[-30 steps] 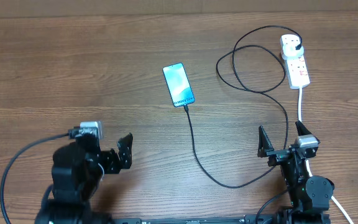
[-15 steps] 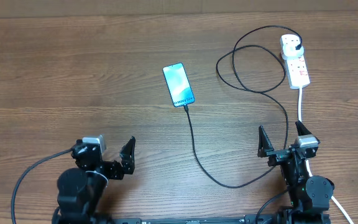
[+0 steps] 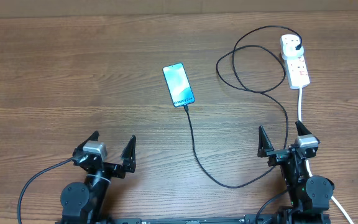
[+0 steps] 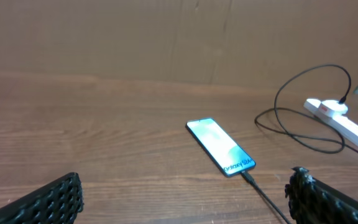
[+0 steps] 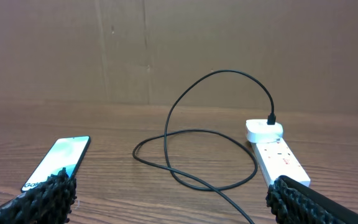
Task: Plug charger to phone and switch on socket
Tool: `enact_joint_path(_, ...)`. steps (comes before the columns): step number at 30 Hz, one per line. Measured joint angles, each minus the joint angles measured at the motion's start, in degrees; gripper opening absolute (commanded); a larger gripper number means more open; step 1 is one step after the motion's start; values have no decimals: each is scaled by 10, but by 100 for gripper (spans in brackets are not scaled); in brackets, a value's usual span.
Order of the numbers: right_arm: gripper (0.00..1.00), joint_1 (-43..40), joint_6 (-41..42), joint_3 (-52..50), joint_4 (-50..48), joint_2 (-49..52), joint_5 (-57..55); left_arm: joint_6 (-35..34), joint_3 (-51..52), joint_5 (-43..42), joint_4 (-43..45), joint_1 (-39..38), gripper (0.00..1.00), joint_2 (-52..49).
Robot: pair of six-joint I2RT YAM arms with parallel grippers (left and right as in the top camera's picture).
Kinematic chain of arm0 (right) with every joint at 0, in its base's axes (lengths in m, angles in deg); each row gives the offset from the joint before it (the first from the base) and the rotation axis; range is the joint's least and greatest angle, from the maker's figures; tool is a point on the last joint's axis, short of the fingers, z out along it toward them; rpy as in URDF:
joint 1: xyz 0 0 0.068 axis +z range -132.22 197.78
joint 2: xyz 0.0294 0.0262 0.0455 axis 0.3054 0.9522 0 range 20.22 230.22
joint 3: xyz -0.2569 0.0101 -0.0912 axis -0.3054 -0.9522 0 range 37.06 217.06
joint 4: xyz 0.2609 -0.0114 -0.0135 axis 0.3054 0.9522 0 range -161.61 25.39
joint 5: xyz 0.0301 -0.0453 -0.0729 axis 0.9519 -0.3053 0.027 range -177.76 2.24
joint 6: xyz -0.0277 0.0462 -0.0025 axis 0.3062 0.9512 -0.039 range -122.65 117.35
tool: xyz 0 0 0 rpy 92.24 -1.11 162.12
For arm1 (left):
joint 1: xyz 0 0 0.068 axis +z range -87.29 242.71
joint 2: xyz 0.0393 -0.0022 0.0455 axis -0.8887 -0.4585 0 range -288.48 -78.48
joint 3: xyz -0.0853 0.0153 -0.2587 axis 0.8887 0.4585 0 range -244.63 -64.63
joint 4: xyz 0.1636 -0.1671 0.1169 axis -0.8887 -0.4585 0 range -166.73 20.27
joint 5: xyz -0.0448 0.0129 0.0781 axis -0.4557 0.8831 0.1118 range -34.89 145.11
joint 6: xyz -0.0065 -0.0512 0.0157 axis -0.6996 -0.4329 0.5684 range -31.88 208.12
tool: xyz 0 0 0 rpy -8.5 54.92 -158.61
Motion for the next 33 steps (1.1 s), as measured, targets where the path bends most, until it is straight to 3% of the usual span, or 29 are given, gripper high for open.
enact_joint_path(9,100,0,0,0,0,0,0,0,80,-8,120,3,100,1)
enact_joint_path(23,100,0,0,0,0,0,0,2,85,25,110,71,99,1)
enact_joint_path(33,100,0,0,0,0,0,0,101,85,47,108,71,100,1)
